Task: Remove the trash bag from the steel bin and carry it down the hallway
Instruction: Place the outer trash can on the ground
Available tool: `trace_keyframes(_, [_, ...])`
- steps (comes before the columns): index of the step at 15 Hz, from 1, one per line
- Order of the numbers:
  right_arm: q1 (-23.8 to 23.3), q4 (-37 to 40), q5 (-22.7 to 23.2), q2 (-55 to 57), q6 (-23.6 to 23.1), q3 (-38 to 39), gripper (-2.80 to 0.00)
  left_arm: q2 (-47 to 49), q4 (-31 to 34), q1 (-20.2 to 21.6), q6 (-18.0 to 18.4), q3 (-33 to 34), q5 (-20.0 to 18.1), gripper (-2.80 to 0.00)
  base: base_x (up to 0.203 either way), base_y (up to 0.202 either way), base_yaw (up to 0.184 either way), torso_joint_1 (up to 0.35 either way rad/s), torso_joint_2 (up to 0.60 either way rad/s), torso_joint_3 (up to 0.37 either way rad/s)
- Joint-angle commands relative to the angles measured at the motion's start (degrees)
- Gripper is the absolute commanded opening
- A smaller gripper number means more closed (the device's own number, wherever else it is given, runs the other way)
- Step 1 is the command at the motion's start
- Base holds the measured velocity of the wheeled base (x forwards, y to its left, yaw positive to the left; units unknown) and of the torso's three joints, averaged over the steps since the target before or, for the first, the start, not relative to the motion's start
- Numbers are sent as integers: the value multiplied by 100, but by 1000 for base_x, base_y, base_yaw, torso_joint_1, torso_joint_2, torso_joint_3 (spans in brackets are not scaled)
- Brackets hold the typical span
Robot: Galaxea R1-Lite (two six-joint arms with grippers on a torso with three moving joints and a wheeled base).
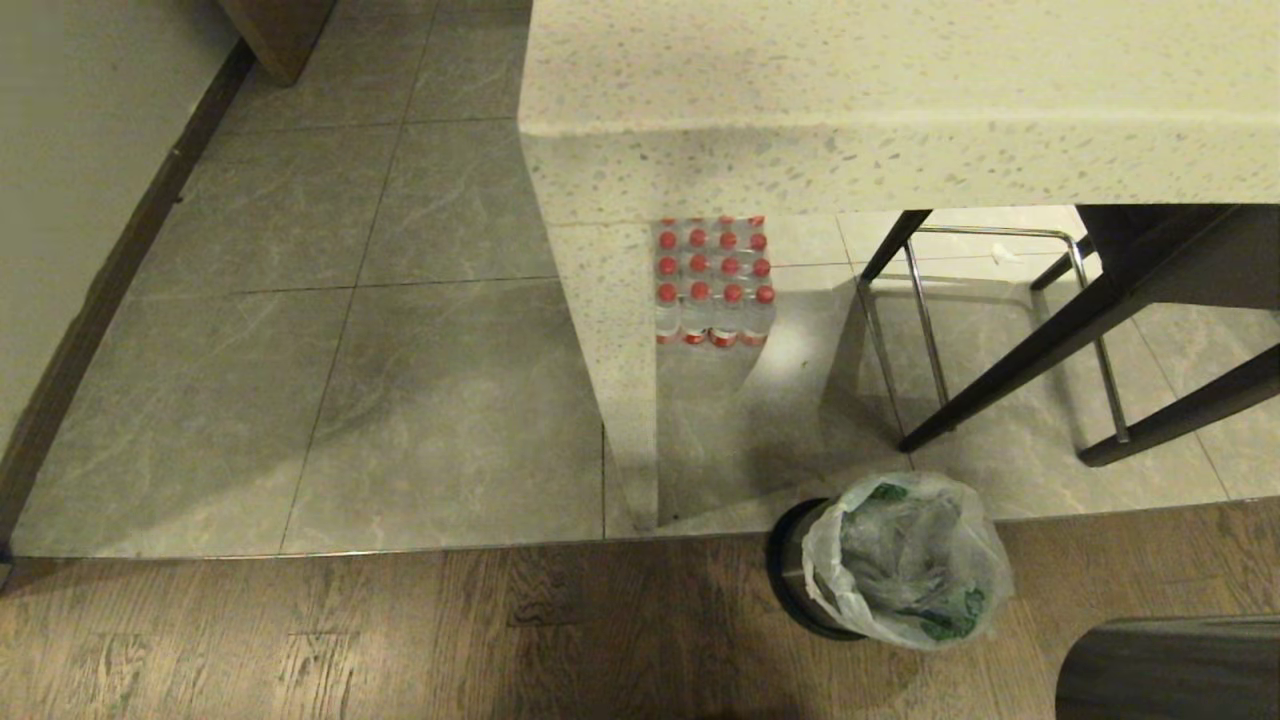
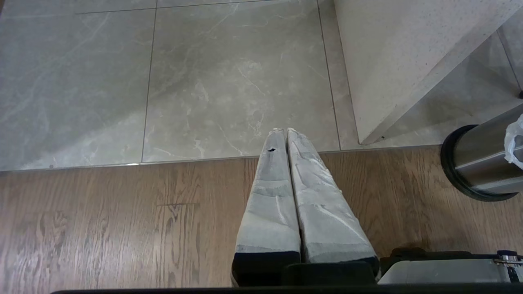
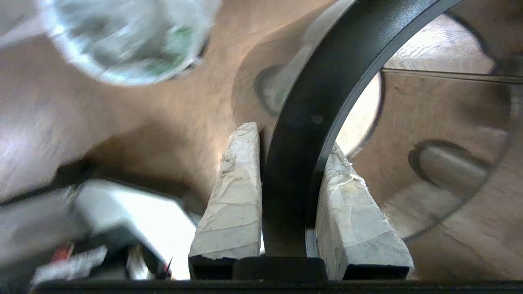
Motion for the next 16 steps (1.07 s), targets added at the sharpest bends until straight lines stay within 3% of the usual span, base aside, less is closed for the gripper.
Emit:
trace_keyframes(1, [-241, -838, -145, 407, 3, 502, -280, 0, 0, 0, -1, 0, 1, -280, 0, 0, 0, 0, 0, 0])
trace_keyframes(3, [-535, -1514, -258, 912, 95, 748, -280, 0, 0, 0, -1, 0, 1, -280, 0, 0, 0, 0, 0, 0])
trace_keyframes(7, [-1200, -2000, -292, 1865, 477, 748, -280, 0, 0, 0, -1, 0, 1, -280, 0, 0, 0, 0, 0, 0])
trace_keyframes(16, [-2972, -3359, -86, 4510, 582, 72, -280, 0, 0, 0, -1, 0, 1, -280, 0, 0, 0, 0, 0, 0])
